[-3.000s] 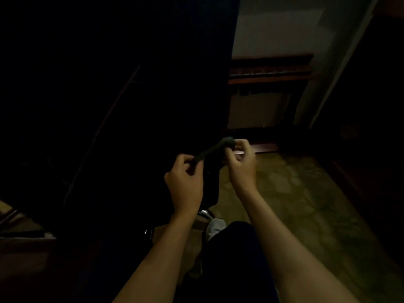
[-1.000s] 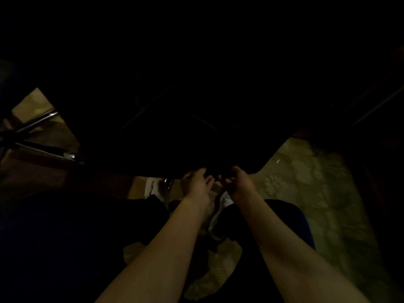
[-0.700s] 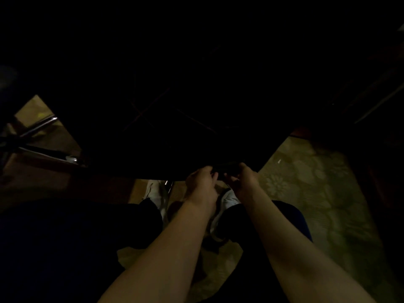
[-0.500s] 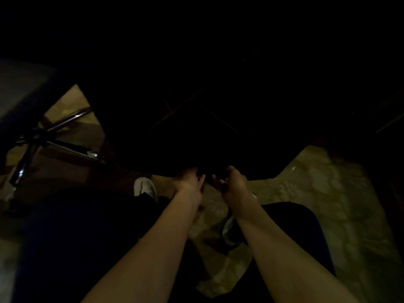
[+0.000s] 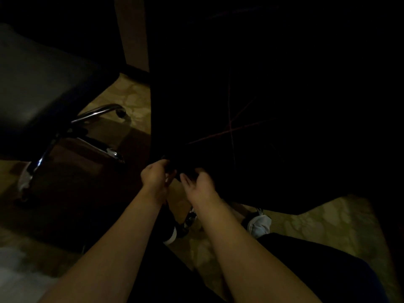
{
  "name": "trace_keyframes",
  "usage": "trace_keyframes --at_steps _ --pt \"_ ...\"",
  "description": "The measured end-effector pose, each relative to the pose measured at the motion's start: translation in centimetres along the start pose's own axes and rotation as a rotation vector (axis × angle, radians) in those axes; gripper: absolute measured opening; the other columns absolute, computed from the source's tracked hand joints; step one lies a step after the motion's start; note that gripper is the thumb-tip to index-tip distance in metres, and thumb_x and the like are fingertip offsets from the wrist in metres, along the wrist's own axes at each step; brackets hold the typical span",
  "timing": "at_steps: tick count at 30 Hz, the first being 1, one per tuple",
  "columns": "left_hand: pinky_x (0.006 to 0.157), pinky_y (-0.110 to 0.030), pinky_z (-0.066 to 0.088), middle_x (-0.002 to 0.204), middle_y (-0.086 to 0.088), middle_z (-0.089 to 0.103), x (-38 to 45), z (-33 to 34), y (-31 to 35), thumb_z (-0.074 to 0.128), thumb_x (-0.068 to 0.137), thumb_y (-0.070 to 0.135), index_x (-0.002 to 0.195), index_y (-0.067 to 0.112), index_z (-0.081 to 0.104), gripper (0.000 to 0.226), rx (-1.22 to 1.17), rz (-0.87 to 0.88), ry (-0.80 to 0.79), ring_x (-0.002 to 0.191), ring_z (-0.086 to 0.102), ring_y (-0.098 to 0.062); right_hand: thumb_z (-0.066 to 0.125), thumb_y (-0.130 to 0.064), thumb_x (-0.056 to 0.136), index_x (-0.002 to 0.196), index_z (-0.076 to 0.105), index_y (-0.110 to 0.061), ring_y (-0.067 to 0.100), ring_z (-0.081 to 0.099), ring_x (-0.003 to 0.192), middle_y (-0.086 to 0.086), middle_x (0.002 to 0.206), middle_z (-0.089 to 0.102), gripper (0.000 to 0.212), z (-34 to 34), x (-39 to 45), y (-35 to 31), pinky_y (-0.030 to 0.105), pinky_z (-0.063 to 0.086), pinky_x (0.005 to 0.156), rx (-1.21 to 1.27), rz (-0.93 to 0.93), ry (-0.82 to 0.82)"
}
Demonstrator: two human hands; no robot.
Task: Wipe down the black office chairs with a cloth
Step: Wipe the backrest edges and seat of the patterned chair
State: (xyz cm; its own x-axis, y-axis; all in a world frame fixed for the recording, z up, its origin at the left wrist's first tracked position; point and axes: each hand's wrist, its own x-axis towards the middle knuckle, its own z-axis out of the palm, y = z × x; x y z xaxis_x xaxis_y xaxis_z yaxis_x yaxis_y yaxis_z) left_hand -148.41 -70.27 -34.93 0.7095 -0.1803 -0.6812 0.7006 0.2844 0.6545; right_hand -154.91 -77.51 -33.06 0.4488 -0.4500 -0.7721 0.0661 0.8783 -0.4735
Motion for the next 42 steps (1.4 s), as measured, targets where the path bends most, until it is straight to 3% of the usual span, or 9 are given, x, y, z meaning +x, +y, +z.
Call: trace_keyframes --at_steps 8,14,22,26,30,33,35,38,42 --pt "0.051 -0.024 0.049 0.092 -0.009 0.065 4.9 -1.8 2.3 0.056 0.093 0.01 0.124 0.006 0.058 0.031 0.063 -0.029 -0.057 0.07 0.063 -0.016 0.053 -0.006 0.096 0.141 0.039 -0.009 0.032 0.058 0.112 0.022 0.127 0.053 0.048 3.4 0.7 2.3 0.034 0.053 0.089 0.032 -0.024 0.083" --pt "0.068 -0.031 0.055 0.129 -0.014 0.052 6.2 -1.8 2.9 0.056 0.095 0.008 0.152 0.032 0.017 0.074 0.16 0.002 -0.153 0.098 0.065 -0.026 0.05 -0.003 0.097 0.14 0.034 -0.009 0.033 0.056 0.11 0.022 0.118 0.051 0.046 3.6 0.8 1.4 0.037 0.052 0.09 0.027 -0.026 0.147" --pt "0.068 -0.033 0.054 0.132 -0.016 0.051 6.9 -2.5 3.0 0.053 0.096 0.006 0.142 0.025 0.037 0.052 0.371 0.09 -0.195 0.117 0.057 -0.038 0.054 -0.006 0.096 0.141 0.035 -0.01 0.028 0.06 0.088 0.019 0.109 0.056 0.049 3.6 1.0 2.2 0.035 0.053 0.082 0.016 -0.044 0.155" --pt "0.058 -0.028 0.052 0.121 -0.016 0.058 7.2 -3.1 3.4 0.048 0.098 0.008 0.123 0.018 0.054 0.027 0.363 0.103 -0.135 0.118 0.055 -0.034 0.053 -0.01 0.097 0.145 0.035 -0.011 0.033 0.058 0.109 0.022 0.129 0.052 0.051 5.0 1.5 3.6 0.037 0.052 0.093 0.06 -0.027 0.154" --pt "0.095 -0.049 0.049 0.128 -0.024 0.055 7.2 -3.3 4.0 0.044 0.1 0.009 0.121 0.011 0.056 0.025 0.362 0.064 -0.121 0.114 0.058 -0.038 0.046 -0.018 0.101 0.144 0.038 -0.009 0.035 0.052 0.121 0.022 0.135 0.048 0.044 6.5 1.1 4.8 0.036 0.046 0.093 0.08 0.028 0.137" --pt "0.087 -0.044 0.053 0.135 -0.028 0.051 5.9 -2.4 4.1 0.044 0.101 0.009 0.13 0.01 0.051 0.03 0.277 0.03 -0.087 0.109 0.057 -0.035 0.047 -0.016 0.101 0.143 0.038 -0.009 0.036 0.051 0.122 0.022 0.136 0.046 0.044 7.1 0.9 4.7 0.038 0.047 0.095 0.11 -0.015 0.163" --pt "0.092 -0.046 0.051 0.134 -0.028 0.051 4.7 -1.7 4.3 0.045 0.1 0.008 0.138 0.01 0.044 0.038 0.232 0.033 -0.05 0.121 0.054 -0.041 0.049 -0.015 0.099 0.142 0.039 -0.009 0.036 0.05 0.121 0.022 0.134 0.047 0.044 7.1 0.7 3.9 0.038 0.05 0.09 0.14 -0.048 0.172" --pt "0.069 -0.032 0.055 0.123 -0.017 0.058 2.8 -0.3 4.7 0.049 0.098 0.008 0.138 0.014 0.043 0.041 0.099 0.078 -0.055 0.099 0.063 -0.025 0.05 -0.013 0.098 0.141 0.041 -0.011 0.034 0.054 0.112 0.021 0.131 0.049 0.043 7.2 -0.5 2.2 0.036 0.054 0.082 0.158 -0.1 0.121" --pt "0.069 -0.026 0.054 0.102 -0.004 0.061 0.8 1.8 7.0 0.054 0.095 0.007 0.138 0.019 0.041 0.046 0.024 0.232 -0.138 0.093 0.064 -0.016 0.054 -0.014 0.096 0.136 0.046 -0.014 0.027 0.059 0.097 0.017 0.12 0.055 0.041 7.8 -2.3 -0.3 0.032 0.058 0.058 0.26 -0.177 0.02"
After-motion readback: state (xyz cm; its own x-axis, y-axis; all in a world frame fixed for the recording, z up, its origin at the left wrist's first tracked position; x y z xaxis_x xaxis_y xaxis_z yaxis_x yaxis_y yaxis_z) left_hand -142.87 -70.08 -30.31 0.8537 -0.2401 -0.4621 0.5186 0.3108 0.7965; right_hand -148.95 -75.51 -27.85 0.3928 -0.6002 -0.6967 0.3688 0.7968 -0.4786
